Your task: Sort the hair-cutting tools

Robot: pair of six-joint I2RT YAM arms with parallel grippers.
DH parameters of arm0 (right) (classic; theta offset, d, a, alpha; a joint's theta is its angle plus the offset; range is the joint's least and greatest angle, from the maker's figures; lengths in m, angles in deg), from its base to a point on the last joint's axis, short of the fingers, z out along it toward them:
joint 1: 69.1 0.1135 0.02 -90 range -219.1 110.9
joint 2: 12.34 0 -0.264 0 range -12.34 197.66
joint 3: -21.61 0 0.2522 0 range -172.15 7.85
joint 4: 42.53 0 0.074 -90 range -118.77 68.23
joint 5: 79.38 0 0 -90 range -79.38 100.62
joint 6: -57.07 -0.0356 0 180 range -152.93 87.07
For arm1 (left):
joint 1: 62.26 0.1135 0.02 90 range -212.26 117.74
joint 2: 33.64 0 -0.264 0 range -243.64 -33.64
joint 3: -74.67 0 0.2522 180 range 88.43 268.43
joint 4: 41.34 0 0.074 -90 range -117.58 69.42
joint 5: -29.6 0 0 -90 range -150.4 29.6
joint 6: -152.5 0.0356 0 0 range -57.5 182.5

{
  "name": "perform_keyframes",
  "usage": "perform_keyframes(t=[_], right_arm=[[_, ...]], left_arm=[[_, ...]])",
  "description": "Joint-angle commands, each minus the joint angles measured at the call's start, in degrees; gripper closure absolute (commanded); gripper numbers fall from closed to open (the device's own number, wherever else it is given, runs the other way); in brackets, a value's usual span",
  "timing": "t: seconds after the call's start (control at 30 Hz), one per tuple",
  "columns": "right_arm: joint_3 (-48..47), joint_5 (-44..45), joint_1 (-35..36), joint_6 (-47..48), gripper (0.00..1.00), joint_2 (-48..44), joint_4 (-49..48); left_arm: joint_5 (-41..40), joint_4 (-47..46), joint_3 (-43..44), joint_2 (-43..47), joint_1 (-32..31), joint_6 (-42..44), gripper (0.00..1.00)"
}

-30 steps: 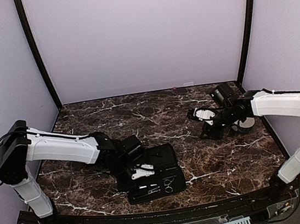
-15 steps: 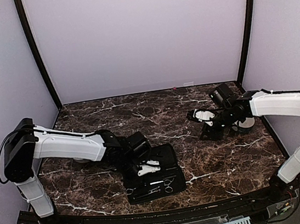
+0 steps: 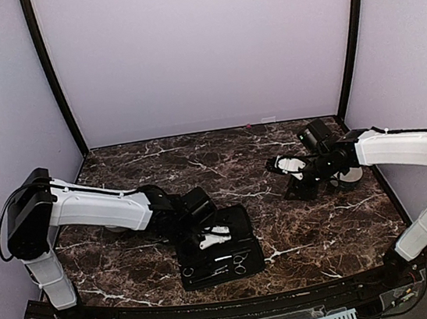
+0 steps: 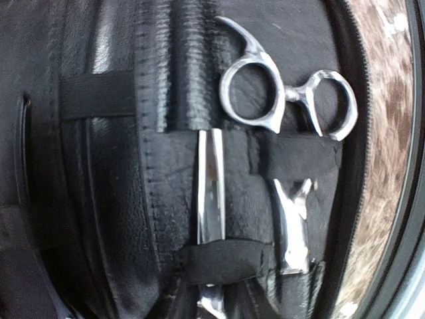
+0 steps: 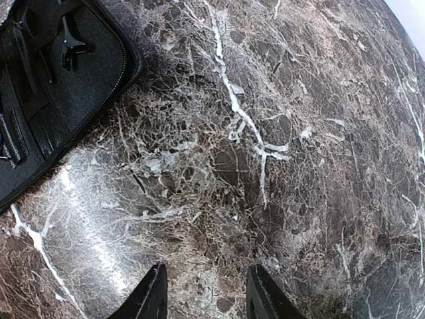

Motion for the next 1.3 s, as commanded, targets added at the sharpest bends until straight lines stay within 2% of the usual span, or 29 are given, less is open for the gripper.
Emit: perform_keyframes(t=[0.0,0.17,0.3,0.43,0.6,0.97,1.27], right_arm=[[-0.6,-1.1,-0.2,0.5,0.59,0.4,-0.1],[-0.7,-1.1,-0.3,0.5,0.59,0.5,0.0],[-0.8,-1.4,-0.2,0.6,0.59,0.9,0.1],[-1.0,-1.4,-0.1,0.5,0.59,1.5,0.3],[-1.2,-1.0,0.5,0.6,0.59,2.4,0.4],[-1.0,-0.4,0.8,0.7,0.59,2.5,0.4],[-0.8,-0.5,0.9,1.1,0.59,2.8,0.5]], left_arm=[[-2.2,1.0,-1.2,2.7,-1.1,-1.1,0.59],[-5.6,4.9,-1.7,10.9,-1.7,-3.9,0.56],[-9.1,4.8,-5.2,17.7,-1.6,-5.8,0.55],[-9.9,6.8,-9.2,20.7,-1.6,-6.9,0.57],[-7.0,8.9,-9.5,19.7,-1.5,-6.9,0.59],[-8.5,8.1,-9.0,12.9,-1.5,-5.9,0.59],[-8.2,5.0,-8.1,10.6,-1.5,-5.0,0.67]])
